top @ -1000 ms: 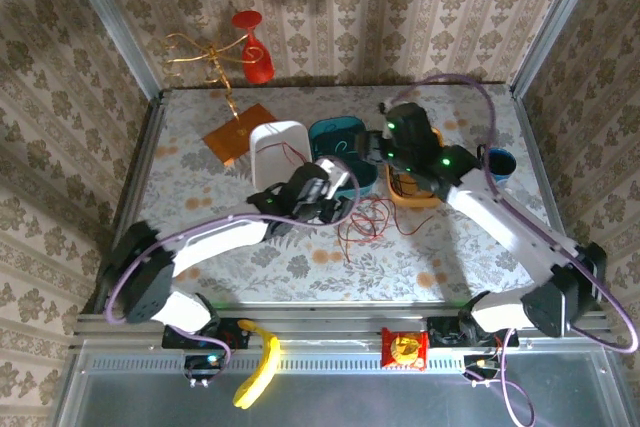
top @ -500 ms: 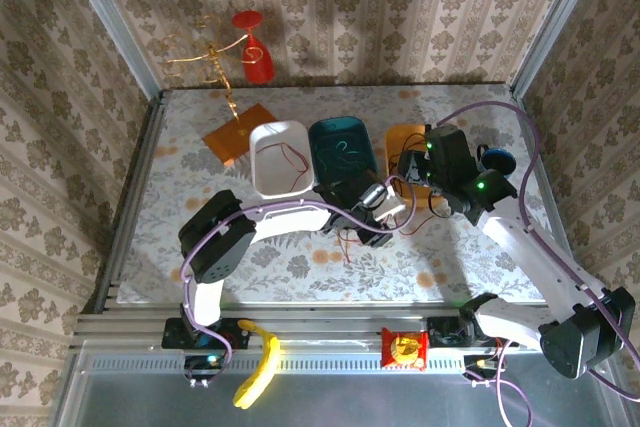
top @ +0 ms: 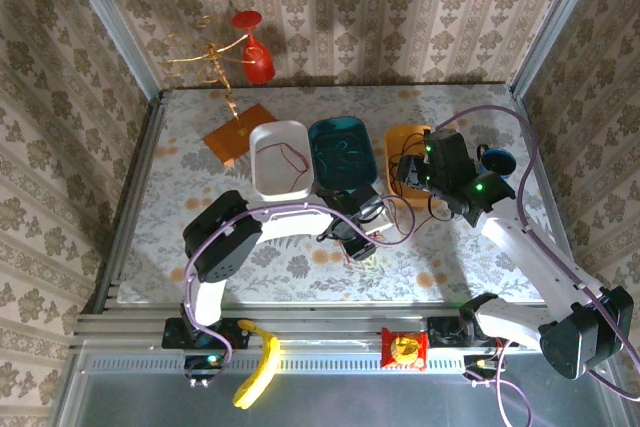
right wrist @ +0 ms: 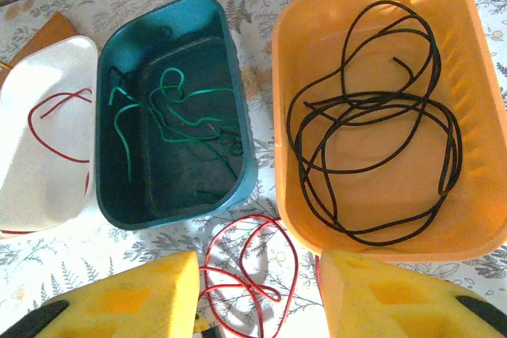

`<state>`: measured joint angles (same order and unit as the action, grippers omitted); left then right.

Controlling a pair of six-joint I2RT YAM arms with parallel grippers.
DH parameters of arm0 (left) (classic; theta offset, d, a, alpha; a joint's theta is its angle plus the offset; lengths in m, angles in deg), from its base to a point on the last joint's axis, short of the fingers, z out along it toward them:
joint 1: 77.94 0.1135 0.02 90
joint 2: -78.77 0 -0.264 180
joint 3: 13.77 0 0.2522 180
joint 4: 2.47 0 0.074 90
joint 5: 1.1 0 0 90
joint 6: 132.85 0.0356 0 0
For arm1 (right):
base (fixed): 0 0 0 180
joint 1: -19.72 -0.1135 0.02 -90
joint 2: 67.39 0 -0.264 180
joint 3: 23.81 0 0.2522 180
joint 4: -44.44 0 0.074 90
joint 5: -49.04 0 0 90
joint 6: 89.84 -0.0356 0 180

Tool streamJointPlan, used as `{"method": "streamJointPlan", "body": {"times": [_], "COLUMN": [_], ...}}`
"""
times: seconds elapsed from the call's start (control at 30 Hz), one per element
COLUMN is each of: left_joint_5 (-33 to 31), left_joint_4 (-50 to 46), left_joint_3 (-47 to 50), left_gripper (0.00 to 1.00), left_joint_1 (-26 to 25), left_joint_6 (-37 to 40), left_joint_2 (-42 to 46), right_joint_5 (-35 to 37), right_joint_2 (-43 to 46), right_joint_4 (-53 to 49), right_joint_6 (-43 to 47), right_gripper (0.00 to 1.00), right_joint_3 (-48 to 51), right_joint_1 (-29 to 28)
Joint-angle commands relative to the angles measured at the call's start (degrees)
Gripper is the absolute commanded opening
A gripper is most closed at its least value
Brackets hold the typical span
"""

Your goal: Untangle the cables

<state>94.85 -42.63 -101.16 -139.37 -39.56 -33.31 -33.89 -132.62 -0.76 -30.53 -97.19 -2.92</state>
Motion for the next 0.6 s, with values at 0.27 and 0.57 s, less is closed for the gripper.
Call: {"method": "streamJointPlan", "body": {"times": [0.27, 0.57], "left_joint_5": [-3.3, 8.1], "left_joint_4": [-5.8, -2.4], "left_joint_3": [-4.8, -8.4], "left_gripper": [0.0, 0.0], "left_joint_1": [-1.6, -0.1], "left_joint_6": [3.6, 4.9], "left_joint_2": [-0.6, 16.2], "right_joint_5": [-0.7, 1.5], "right_joint_2": [2.3, 5.1], "right_joint_4": [0.5, 0.2], "right_joint_6": [-2.4, -4.4], "right_gripper": [0.45, 0.45], "right_joint_3": [2.0, 3.4], "right_joint_1": [1.4, 4.2]}}
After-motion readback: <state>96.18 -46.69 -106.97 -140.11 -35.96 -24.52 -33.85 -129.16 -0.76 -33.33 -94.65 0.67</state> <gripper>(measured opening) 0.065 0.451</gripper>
